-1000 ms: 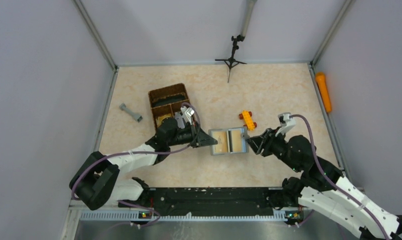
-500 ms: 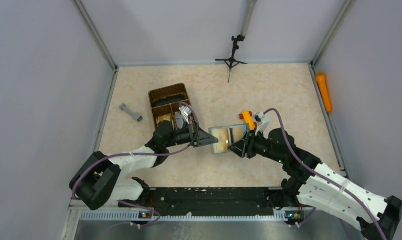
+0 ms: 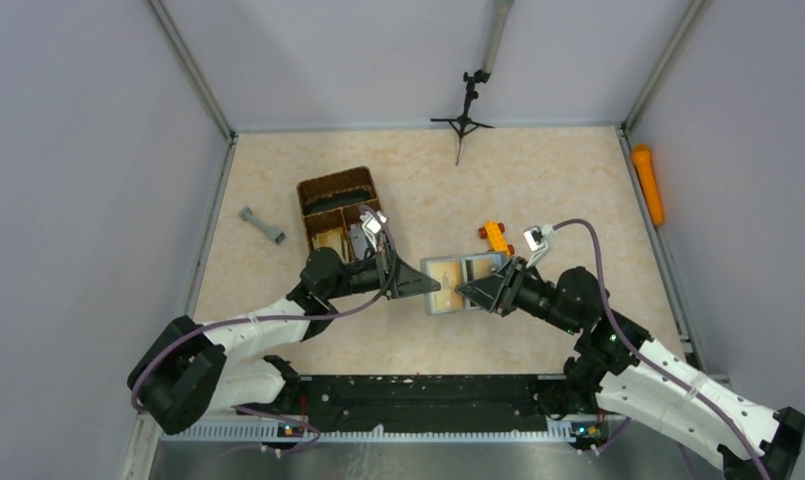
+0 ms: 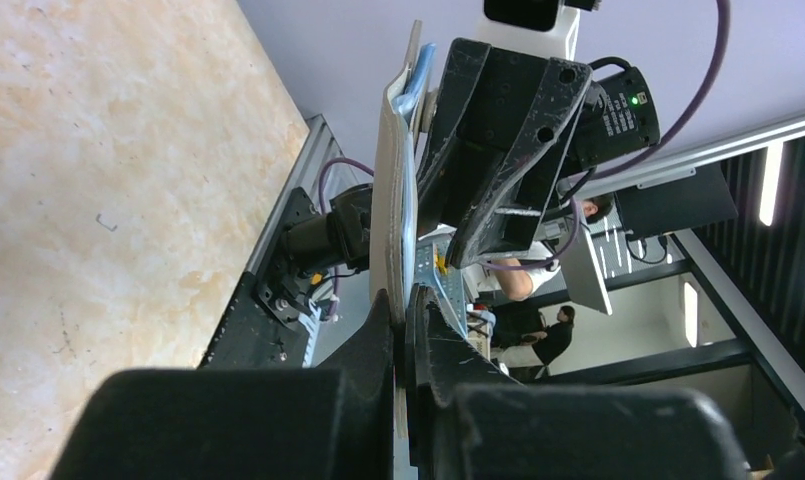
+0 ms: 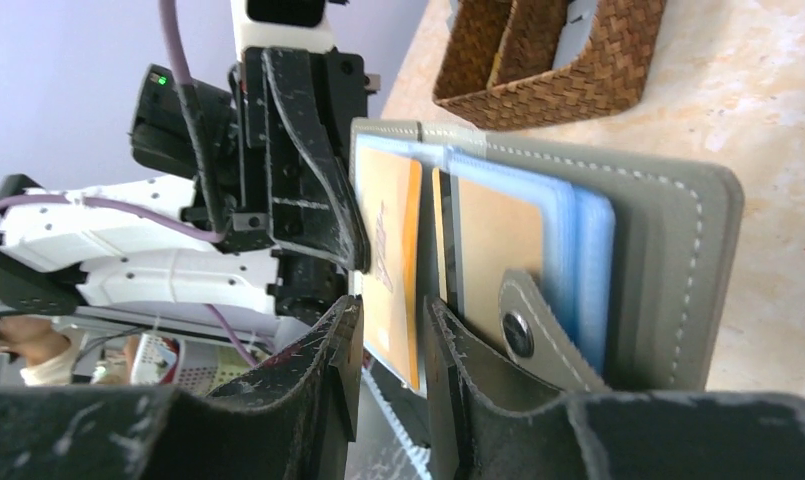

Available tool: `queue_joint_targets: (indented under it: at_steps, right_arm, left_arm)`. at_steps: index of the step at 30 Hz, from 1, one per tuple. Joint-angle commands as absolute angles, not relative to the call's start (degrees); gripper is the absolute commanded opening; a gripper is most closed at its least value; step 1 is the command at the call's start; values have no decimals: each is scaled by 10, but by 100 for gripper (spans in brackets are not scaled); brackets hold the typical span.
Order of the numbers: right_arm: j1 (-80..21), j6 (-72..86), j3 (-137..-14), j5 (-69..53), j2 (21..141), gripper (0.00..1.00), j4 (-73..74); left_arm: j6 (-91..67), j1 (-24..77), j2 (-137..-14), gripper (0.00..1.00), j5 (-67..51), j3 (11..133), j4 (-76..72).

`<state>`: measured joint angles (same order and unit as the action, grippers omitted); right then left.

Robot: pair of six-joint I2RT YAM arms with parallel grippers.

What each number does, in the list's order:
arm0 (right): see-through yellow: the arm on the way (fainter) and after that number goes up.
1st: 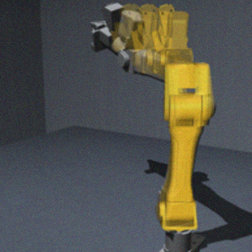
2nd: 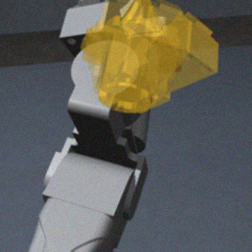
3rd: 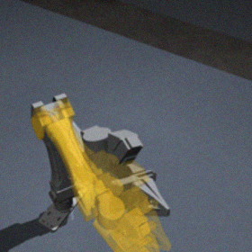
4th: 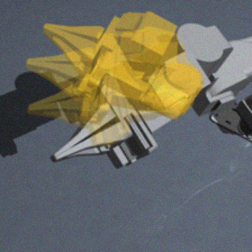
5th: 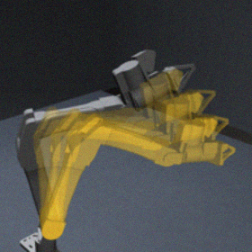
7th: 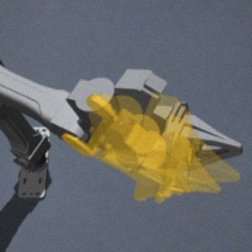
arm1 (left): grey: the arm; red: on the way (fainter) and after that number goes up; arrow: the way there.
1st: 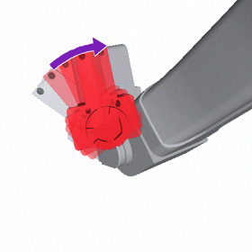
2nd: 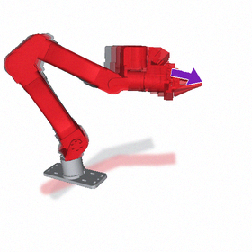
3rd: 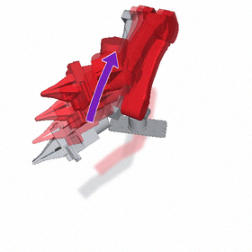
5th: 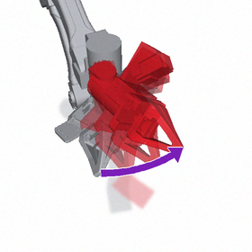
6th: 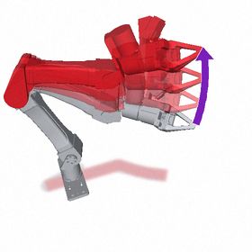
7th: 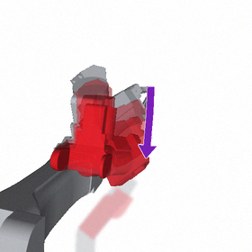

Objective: Take the credit cards out of the card holder
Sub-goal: Remove the credit card from the card holder.

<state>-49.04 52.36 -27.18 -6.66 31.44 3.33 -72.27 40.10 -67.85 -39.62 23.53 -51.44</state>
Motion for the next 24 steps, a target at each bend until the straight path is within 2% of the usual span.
queue_joint_targets:
  at_steps: [1, 3, 5, 10, 12, 15, 17, 24]
  right_arm:
    - [-494, 555, -262, -62, 294, 30, -17]
    - [-495, 569, -254, -73, 288, 29, -37]
    - [-495, 582, -249, -78, 282, 21, -51]
    - [-494, 608, -233, -86, 272, 9, -85]
    - [-494, 610, -232, -87, 274, 0, -87]
    - [-494, 607, -235, -79, 275, 0, -78]
    - [-494, 605, -236, -66, 268, 0, -66]
    - [-494, 596, -235, -34, 253, 0, -29]
  left_arm:
    - [-729, 419, -652, 0, -413, 257, -564]
    - [-729, 425, -653, 0, -413, 257, -568]
    - [-733, 429, -652, 0, -415, 256, -576]
    - [-726, 429, -637, 0, -408, 251, -558]
    - [-721, 429, -633, 3, -407, 253, -550]
    - [-715, 429, -631, 17, -407, 256, -537]
    - [-711, 429, -630, 17, -402, 254, -534]
    - [-707, 423, -626, 3, -389, 242, -552]
